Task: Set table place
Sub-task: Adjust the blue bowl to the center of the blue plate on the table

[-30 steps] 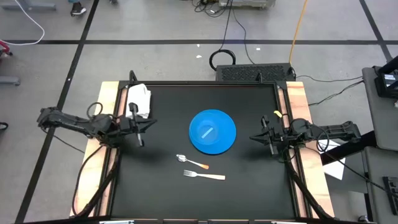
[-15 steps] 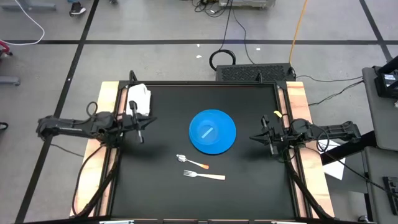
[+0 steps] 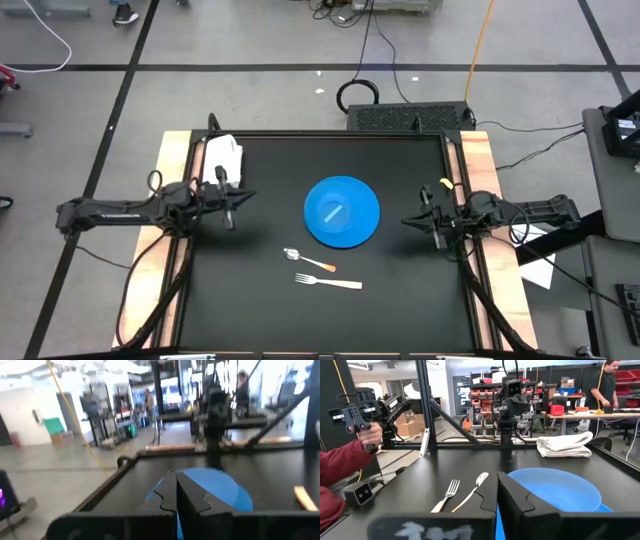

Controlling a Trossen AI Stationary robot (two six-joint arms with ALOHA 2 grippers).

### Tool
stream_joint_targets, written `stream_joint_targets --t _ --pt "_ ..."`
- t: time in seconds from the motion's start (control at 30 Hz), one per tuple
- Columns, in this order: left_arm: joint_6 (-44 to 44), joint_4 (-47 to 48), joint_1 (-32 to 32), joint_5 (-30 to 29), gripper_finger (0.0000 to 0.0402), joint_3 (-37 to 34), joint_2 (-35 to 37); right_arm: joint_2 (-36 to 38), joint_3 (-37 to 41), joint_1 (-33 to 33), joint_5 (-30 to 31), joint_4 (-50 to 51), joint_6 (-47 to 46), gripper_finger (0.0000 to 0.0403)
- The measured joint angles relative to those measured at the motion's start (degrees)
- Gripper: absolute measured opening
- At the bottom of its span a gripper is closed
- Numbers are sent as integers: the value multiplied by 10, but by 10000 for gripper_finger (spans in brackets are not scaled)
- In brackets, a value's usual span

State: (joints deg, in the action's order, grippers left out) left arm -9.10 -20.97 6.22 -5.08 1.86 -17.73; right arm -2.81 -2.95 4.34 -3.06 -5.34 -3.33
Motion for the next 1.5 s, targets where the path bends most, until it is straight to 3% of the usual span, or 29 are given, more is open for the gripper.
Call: stream_joint_targets --t 0.17,0.57,0.9,1.3,1.5 --pt "7 7 0 9 0 -13 9 0 0 0 0 0 -2 0" --pt "33 11 0 126 0 -13 10 0 0 0 0 -1 5 0" --pt "43 85 0 128 9 -13 9 0 0 0 0 0 -19 0" --pt "34 72 0 126 19 -13 9 0 0 0 0 -4 -31 0" --pt "-21 103 0 123 19 -13 9 0 0 0 0 -8 -29 0"
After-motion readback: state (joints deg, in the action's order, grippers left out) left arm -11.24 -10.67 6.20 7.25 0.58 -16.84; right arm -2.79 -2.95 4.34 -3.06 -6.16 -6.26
